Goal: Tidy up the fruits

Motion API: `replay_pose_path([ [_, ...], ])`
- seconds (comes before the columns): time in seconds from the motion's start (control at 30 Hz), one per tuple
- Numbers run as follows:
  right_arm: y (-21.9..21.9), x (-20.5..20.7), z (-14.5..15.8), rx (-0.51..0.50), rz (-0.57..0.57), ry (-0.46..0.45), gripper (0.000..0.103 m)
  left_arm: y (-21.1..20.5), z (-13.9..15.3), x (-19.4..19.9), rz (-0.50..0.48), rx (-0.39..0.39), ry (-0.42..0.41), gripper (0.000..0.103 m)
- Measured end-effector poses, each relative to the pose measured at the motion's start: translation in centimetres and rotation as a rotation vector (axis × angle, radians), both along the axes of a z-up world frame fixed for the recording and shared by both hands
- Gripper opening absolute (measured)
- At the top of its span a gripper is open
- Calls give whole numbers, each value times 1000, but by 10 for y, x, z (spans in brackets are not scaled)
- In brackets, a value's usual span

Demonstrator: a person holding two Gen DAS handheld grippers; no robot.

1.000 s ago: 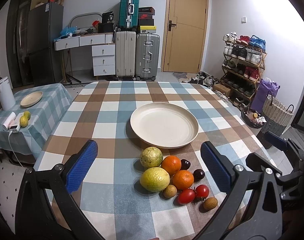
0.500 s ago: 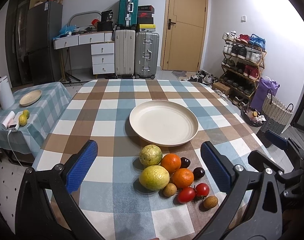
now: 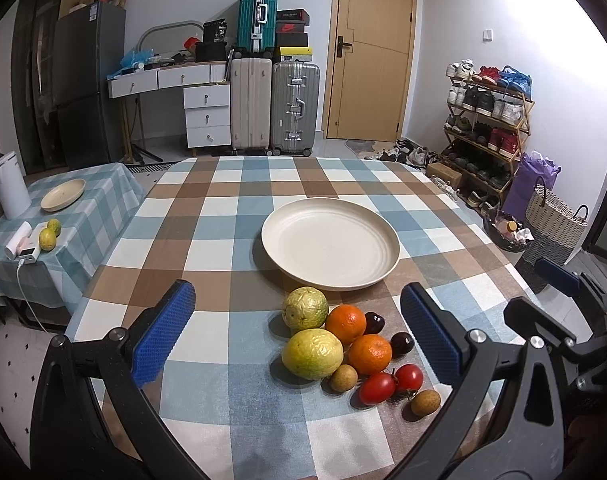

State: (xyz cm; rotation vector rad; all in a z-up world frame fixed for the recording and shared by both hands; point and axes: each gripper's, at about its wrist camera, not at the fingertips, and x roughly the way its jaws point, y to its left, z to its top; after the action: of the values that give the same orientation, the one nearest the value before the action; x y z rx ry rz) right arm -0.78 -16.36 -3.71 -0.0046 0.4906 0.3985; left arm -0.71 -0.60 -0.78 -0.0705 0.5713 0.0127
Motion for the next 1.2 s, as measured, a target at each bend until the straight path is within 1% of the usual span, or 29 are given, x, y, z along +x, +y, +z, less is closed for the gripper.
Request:
replay_pose_path([
  [0.37,2,-3,2,-6,4,-12,103,0,0,0,-1,0,0,103],
  [0.53,2,-3,1,-8,6,-12,103,0,-8,0,-5,-5,9,103],
  [0.7,1,-1,-1,-3,3,-2,103,2,-29,3,-23,-22,42,103],
  [0.93,-1,8,-11,5,-3,25,103,7,-52,25,-38,-44,115,103],
  [1.2,-5,23,-26,2,-11,74,103,5,-73,48,-47,-51,173,102],
])
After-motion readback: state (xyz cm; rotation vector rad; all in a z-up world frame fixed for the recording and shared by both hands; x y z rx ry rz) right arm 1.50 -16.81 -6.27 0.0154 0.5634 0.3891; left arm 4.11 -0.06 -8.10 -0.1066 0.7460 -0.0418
